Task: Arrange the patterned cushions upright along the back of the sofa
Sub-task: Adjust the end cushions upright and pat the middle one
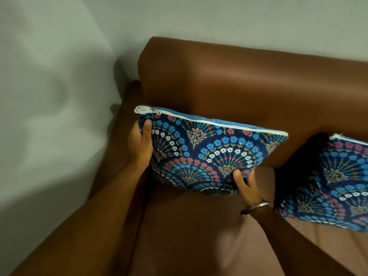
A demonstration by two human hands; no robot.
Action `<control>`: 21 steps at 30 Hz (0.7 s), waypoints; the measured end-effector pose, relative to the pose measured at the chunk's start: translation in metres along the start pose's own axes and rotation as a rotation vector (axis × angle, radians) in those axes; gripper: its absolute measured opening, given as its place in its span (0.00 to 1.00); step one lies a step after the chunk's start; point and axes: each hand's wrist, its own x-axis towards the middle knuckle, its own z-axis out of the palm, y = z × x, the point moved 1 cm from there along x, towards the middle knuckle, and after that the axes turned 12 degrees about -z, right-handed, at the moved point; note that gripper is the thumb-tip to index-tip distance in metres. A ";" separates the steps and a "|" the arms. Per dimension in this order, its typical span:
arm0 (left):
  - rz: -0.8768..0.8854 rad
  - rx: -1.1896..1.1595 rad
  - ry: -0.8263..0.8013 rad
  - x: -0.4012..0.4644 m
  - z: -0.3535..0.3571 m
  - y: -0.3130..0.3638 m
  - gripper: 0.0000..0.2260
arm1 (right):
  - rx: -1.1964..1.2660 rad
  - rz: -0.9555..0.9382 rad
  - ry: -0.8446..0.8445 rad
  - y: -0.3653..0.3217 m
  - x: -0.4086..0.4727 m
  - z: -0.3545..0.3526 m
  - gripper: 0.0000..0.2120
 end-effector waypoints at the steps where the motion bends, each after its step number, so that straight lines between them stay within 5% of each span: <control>1: 0.004 0.006 0.067 -0.002 -0.009 -0.002 0.19 | 0.019 0.005 -0.030 0.002 0.007 0.008 0.34; 3: 0.009 0.030 0.154 -0.003 -0.027 -0.008 0.18 | 0.019 -0.002 -0.078 0.000 0.023 0.028 0.42; 9: -0.023 0.066 0.117 -0.001 -0.016 0.009 0.29 | -0.029 -0.075 -0.127 -0.008 0.023 0.010 0.43; 12: 0.199 0.249 0.183 -0.065 0.012 0.006 0.33 | -0.202 -0.225 -0.121 -0.018 -0.019 -0.049 0.46; 16: 0.471 0.558 -0.129 -0.220 0.116 -0.022 0.38 | -0.540 -0.339 -0.113 0.011 -0.086 -0.177 0.39; 21: 0.775 0.596 -0.577 -0.394 0.317 0.001 0.36 | -0.859 -0.111 0.194 0.049 -0.137 -0.411 0.45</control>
